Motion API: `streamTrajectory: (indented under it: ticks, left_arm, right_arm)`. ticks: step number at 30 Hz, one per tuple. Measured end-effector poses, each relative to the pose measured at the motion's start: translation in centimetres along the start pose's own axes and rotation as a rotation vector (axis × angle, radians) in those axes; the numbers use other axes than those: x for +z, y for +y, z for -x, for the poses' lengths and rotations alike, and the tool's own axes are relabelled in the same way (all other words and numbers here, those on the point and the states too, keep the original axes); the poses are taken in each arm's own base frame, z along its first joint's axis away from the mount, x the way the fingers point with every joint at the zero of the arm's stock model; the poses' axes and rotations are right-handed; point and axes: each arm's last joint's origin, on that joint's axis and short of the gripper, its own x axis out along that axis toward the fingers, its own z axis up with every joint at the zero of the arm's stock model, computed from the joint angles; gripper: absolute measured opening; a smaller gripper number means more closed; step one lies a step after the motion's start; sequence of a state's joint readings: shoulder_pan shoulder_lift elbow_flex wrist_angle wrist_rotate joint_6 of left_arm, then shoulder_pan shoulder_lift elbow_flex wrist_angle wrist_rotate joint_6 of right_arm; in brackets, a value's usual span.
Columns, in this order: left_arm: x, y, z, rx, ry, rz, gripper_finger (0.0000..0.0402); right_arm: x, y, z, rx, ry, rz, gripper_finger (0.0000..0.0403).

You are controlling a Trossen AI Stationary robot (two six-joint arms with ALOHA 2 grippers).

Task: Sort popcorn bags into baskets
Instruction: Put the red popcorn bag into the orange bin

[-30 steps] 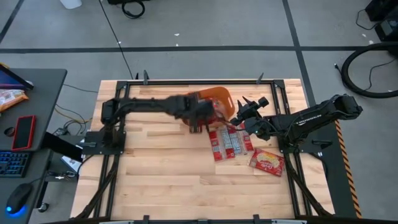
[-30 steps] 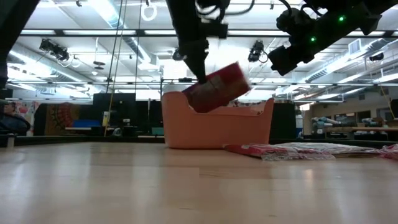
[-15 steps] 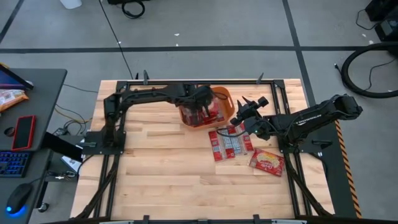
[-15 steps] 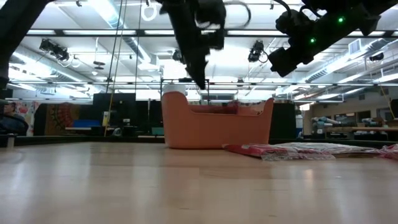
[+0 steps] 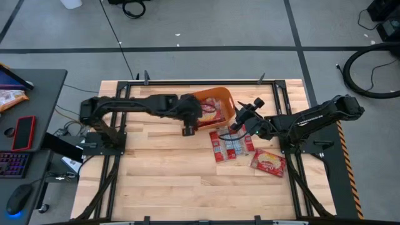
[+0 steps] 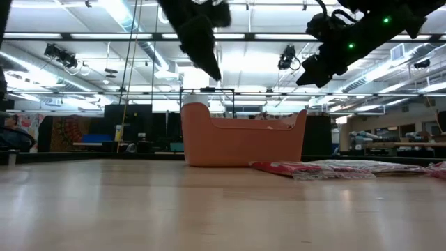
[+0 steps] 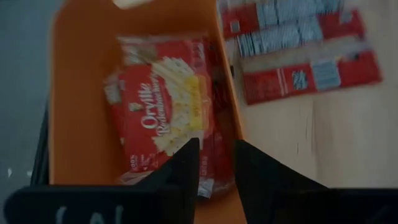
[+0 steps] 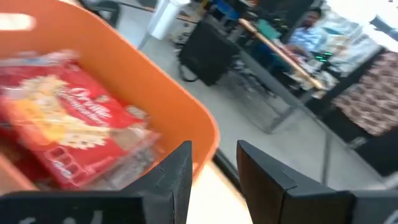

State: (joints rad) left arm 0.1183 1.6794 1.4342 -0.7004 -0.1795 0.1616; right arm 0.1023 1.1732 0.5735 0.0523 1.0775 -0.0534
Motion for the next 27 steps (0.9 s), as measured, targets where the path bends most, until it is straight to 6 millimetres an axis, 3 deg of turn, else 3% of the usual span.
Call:
streamTrajectory:
  ticks: [4,9,17,21,27]
  left_arm:
    - [-1.8,0.0,1.8,0.02,-0.124,0.06,0.0094]
    - [-3.8,-0.1,2.6,0.043,-0.293,0.099,0.0094]
    - [-7.9,-1.1,0.9,0.073,-0.44,0.076,0.0094]
    - [-9.4,-1.4,0.4,0.097,-0.526,0.063,0.0094]
    - [-11.6,-1.3,0.6,0.165,-0.71,0.054,0.0094]
  right_arm:
    - [0.3,0.4,0.0,0.148,-0.026,-0.012,0.013]
    - [1.0,1.1,0.1,0.357,-0.1,-0.029,0.013]
    - [0.7,4.1,-0.5,0.672,-0.13,-0.057,0.013]
    - [0.1,5.3,-1.1,0.696,-0.04,-0.106,0.013]
    - [0.1,6.1,-1.2,0.68,0.239,-0.095,0.013]
